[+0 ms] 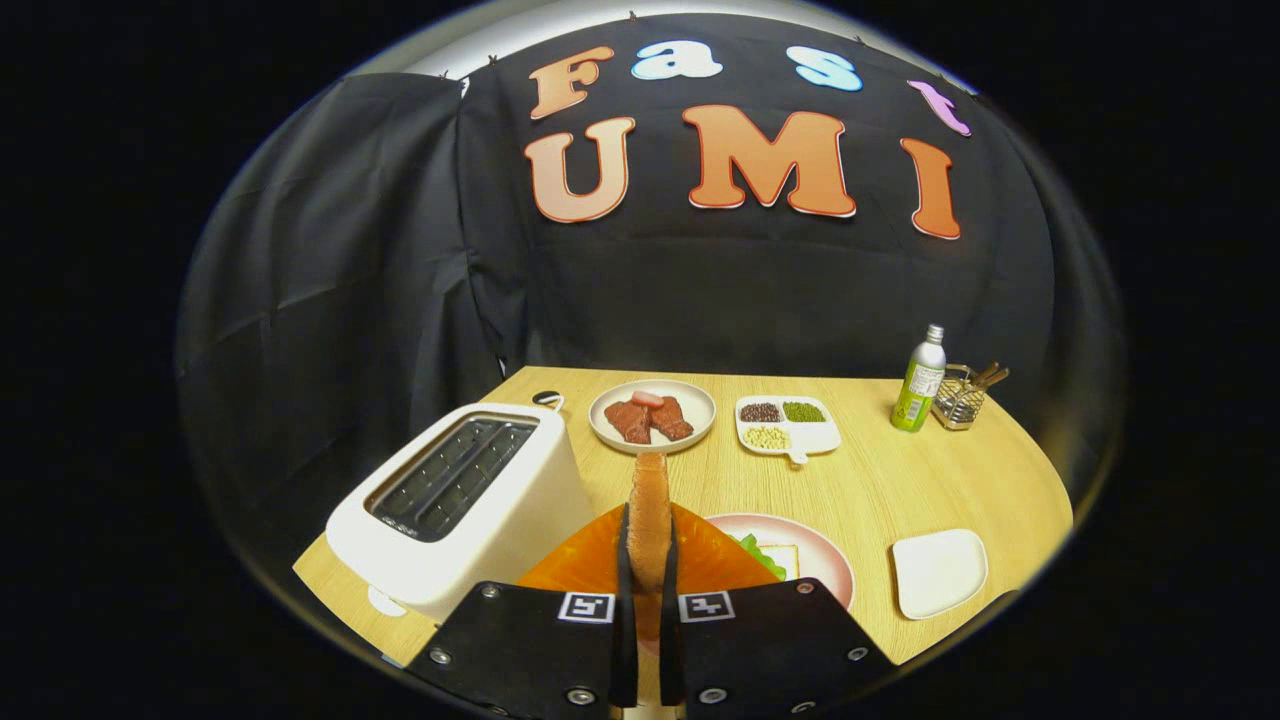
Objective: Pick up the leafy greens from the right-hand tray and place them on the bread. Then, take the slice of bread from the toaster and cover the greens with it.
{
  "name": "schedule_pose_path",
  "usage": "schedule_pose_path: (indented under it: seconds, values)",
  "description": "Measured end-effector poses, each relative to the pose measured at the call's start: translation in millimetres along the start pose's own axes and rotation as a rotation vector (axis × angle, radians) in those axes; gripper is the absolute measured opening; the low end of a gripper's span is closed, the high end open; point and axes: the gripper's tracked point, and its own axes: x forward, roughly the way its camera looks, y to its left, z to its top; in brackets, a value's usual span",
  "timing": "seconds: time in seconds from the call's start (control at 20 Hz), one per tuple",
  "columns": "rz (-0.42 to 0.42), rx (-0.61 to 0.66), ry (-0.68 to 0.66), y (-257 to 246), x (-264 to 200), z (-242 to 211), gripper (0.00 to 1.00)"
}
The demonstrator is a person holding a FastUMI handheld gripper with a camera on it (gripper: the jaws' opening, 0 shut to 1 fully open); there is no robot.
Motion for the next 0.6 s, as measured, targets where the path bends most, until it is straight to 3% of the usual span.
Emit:
schedule_pose_path:
  seconds: [0.6]
  values:
    - [-0.031,0.011,0.052,-39,11,-34,0.09]
